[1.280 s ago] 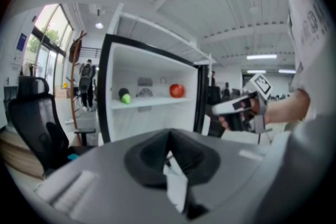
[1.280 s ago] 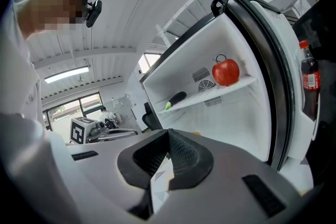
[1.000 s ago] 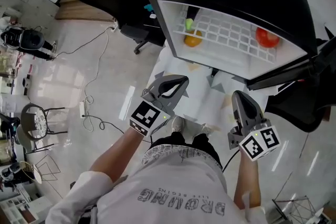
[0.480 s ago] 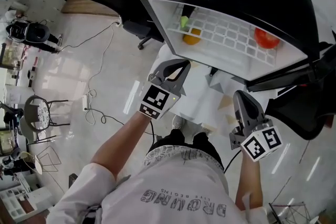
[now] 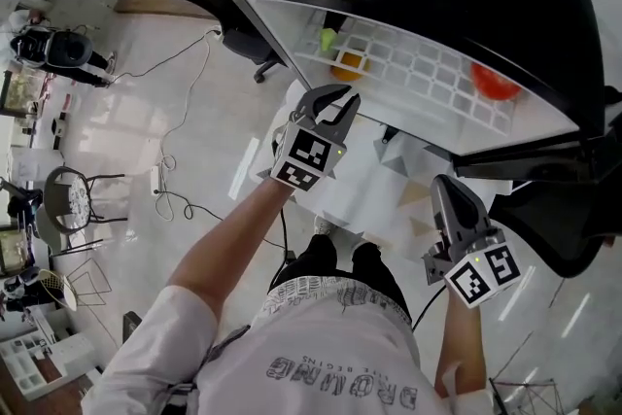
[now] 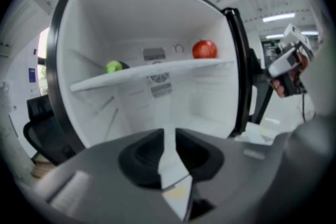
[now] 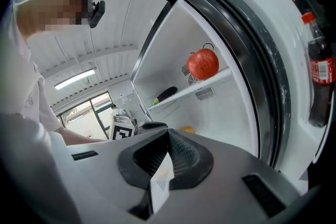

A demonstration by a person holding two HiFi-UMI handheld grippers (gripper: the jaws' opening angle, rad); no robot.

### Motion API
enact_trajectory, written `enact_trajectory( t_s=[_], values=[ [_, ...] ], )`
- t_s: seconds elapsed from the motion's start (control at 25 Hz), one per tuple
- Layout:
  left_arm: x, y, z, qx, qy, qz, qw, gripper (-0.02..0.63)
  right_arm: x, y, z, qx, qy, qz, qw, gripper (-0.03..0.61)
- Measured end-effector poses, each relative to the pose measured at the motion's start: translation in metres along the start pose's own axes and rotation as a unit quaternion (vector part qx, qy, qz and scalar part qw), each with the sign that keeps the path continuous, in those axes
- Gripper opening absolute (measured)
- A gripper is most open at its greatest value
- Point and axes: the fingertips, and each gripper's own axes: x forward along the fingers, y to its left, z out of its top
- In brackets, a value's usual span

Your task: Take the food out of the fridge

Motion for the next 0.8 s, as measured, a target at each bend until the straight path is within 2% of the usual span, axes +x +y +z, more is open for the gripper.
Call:
enact_trajectory(
  t_s=[0.48, 0.8],
  values=[
    [0.059, 0.015, -0.04, 0.065, 0.08, 0.04, 0.9938, 0.158, 0.009, -0.017, -0.015, 0.012, 0.03, 0.023, 0.999, -0.012],
    [0.083, 0.016, -0.056, 0.126, 0.136, 0.067, 0.9803, 0.223, 0.011, -0.013, -0.019, 0.012, 0.034, 0.035, 0.999, -0.012]
  ],
)
